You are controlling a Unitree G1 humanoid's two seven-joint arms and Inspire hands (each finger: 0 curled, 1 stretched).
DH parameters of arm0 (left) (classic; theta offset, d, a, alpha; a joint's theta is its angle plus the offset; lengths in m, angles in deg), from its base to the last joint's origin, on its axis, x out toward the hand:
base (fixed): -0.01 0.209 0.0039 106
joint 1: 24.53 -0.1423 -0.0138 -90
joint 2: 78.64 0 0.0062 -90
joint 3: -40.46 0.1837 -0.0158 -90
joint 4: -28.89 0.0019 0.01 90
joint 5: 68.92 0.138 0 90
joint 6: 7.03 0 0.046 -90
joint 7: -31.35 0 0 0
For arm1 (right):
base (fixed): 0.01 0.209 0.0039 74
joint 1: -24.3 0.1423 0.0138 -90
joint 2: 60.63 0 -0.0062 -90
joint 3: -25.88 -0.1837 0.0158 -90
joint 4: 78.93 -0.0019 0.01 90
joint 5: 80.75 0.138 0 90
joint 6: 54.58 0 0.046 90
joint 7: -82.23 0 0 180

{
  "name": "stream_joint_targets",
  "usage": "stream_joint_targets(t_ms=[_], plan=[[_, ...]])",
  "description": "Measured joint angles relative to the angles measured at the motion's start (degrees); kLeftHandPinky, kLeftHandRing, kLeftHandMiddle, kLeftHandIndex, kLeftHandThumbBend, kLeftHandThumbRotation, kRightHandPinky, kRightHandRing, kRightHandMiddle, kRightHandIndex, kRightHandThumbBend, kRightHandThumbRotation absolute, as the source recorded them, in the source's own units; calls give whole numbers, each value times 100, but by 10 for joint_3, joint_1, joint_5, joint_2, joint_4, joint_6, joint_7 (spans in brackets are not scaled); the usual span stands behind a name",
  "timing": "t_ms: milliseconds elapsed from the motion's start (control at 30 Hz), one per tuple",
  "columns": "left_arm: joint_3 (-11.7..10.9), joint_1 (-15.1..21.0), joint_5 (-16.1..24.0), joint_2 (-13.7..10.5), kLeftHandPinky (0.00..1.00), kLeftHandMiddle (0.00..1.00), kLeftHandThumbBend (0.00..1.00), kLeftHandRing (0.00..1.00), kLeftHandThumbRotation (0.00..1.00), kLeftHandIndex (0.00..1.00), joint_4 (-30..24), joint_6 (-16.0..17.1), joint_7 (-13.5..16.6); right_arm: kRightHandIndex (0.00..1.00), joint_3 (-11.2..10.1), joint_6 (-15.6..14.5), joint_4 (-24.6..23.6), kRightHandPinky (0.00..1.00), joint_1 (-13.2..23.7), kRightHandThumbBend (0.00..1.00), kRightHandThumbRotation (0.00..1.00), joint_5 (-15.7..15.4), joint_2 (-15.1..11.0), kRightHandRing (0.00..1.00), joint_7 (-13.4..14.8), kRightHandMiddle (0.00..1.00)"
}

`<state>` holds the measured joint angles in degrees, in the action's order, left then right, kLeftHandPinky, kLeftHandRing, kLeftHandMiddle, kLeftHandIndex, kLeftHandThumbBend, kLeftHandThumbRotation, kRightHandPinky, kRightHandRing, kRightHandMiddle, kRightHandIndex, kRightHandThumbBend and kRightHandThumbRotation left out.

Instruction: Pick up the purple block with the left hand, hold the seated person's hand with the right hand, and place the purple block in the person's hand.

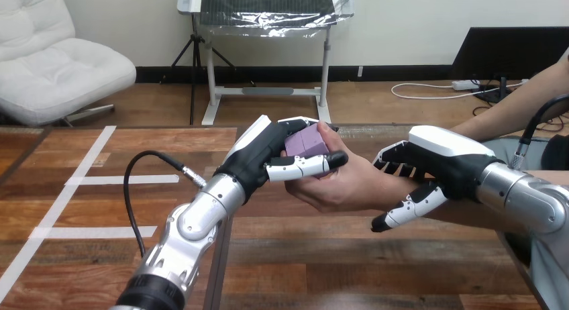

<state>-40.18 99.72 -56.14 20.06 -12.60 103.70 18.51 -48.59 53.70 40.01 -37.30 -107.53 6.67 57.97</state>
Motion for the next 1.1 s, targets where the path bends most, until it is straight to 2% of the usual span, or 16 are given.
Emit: stream_joint_targets(t_ms=[367,733,1100], plan=[[1,-26,2,-12,70,78,79,78,90,75,-29,9,1,71,-6,13,0,52,-9,78,47,1,-1,61,3,67],[0,-52,4,-28,72,78,81,79,93,75,-52,15,9,71,-7,22,0,52,-19,78,49,1,-5,62,4,67],[-5,-90,11,-50,74,77,78,79,93,75,-90,15,23,71,-12,35,0,54,-32,79,48,8,-9,65,6,68]])
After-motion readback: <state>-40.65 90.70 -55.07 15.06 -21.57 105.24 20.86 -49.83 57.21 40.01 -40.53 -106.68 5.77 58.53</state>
